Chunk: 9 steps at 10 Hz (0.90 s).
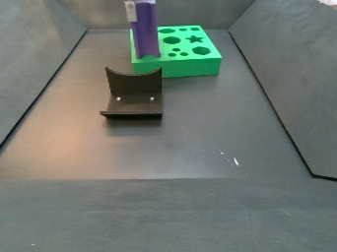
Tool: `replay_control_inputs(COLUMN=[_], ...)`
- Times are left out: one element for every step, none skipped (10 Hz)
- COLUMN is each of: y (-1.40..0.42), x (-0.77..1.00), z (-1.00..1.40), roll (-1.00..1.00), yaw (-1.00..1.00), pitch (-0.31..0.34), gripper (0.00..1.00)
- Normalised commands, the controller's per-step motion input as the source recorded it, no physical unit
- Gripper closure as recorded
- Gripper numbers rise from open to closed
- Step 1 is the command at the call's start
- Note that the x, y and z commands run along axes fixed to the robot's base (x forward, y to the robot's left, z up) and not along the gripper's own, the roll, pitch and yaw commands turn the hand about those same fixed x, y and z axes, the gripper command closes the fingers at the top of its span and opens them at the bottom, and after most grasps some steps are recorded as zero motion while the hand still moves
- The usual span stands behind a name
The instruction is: Insert the arch object.
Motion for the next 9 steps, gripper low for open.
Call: replay_control_inputs(y=[0.00,0.00,0.00,0.00,0.00,0.00,0.00,0.00,0.00], x=[-0.20,-0.21,-0.14,-0.03,0.00,0.00,0.00,0.00,0.00], z=[-0.27,-0.23,-0.20,-0.21,-0.14,-0.08,0.00,0.00,0.00], roll=[0.00,-0.02,0.00,0.00,0.02,0.00,0.00,0.00,0.00], yaw=[0.01,0.06,0.04,0.00,0.00,0.00,-0.02,0.00,0.00], pitch=[-0.106,-0.170,-0.119,-0.037,0.000,0.000,0.000,-0.006,0.000], gripper=[1.00,1.00,1.00,1.00,1.00,1.00,1.00,1.00,1.00])
